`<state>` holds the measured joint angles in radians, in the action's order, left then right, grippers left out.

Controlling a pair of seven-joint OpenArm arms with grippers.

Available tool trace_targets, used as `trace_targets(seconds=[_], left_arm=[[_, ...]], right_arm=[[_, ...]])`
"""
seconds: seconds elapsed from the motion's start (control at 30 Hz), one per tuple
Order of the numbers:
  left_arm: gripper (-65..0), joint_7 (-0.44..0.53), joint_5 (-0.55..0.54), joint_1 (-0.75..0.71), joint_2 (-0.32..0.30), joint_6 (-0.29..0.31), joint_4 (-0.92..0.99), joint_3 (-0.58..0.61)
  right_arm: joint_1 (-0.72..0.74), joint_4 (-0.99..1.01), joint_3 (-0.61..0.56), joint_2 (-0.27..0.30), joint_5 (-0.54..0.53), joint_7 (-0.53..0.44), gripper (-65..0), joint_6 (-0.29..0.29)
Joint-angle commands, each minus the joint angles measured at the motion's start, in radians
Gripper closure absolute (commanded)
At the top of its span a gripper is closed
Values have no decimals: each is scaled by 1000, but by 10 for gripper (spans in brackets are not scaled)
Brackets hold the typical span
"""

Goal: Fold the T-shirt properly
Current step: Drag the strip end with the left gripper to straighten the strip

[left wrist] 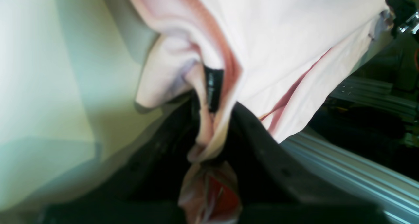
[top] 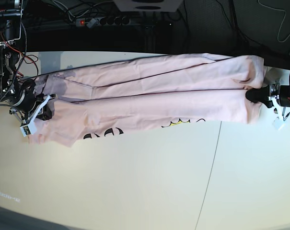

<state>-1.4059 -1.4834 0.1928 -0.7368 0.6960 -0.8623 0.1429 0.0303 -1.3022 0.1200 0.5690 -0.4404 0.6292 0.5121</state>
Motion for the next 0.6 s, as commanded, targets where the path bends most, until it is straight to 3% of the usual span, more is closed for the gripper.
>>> trace_targets(seconds=[0.0, 0.33, 0.57], left_arm=[[0, 10, 0, 24, -10, 2, -6, -5], [0, 10, 92, 117, 75, 2, -6, -5], [0, 10, 76, 135, 72, 2, -6, -5]], right_arm=[[11, -2, 19, 33, 15, 4, 0, 70], [11, 45, 61, 68, 11, 10, 0, 69], [11, 46, 61, 66, -22, 10, 0, 69]])
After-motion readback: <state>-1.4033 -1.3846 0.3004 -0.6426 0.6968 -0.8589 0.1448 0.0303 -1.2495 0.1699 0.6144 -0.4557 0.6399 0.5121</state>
